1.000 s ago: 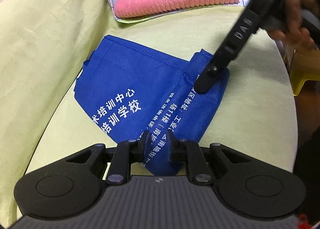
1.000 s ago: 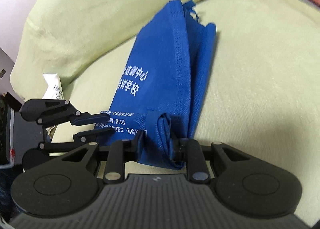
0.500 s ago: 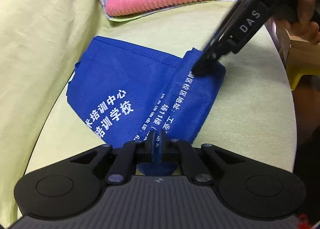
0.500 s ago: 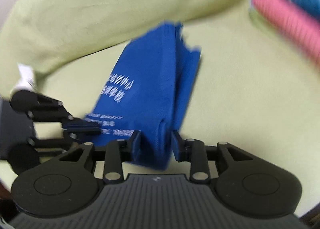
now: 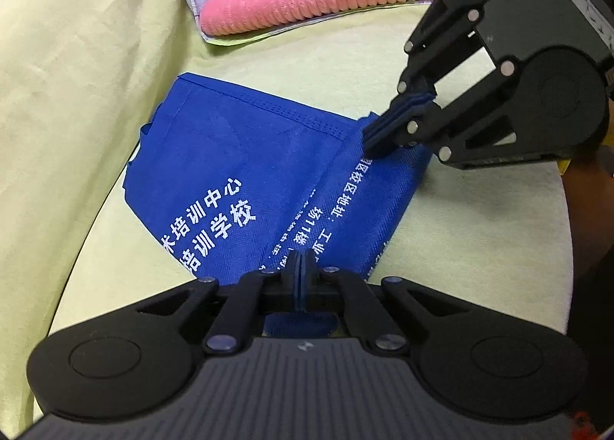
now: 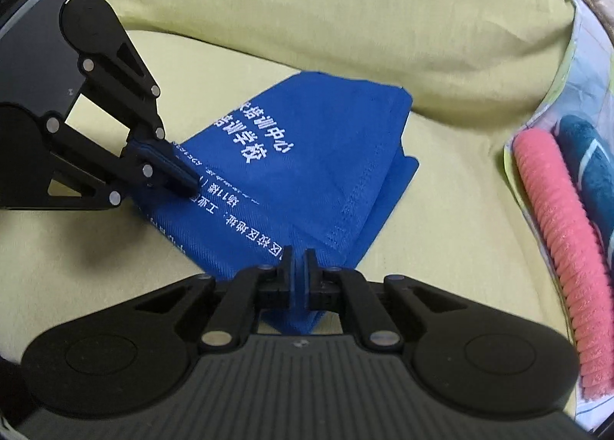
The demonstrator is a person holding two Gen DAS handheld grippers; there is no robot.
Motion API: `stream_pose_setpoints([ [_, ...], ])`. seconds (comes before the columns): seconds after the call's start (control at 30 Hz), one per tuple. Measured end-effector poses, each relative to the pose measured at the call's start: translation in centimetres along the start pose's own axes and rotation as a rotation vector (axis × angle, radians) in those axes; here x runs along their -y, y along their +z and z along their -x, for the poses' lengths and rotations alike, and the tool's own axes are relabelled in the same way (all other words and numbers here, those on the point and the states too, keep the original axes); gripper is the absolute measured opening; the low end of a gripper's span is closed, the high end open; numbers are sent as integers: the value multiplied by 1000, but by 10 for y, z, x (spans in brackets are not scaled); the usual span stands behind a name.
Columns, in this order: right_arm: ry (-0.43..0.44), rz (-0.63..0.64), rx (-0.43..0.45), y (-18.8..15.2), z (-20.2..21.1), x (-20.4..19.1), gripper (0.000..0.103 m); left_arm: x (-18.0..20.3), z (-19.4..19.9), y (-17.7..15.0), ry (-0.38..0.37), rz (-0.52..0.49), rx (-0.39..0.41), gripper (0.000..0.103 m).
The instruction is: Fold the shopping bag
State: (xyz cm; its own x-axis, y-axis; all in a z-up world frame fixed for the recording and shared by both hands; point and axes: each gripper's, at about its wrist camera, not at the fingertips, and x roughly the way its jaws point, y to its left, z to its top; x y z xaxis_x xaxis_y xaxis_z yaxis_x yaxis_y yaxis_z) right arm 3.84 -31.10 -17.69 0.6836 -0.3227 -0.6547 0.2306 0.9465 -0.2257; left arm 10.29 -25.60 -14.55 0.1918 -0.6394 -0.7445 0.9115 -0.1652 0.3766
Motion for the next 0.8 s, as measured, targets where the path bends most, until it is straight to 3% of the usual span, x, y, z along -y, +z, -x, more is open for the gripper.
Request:
stream_pose_setpoints([
  [0.3,52,-113,-44,4,-6,13,2,1,2,0,31,73,-2,0],
  [0.8,94,-209,-45,0,-7,25,2,9,9,0,96,161,-46,0],
])
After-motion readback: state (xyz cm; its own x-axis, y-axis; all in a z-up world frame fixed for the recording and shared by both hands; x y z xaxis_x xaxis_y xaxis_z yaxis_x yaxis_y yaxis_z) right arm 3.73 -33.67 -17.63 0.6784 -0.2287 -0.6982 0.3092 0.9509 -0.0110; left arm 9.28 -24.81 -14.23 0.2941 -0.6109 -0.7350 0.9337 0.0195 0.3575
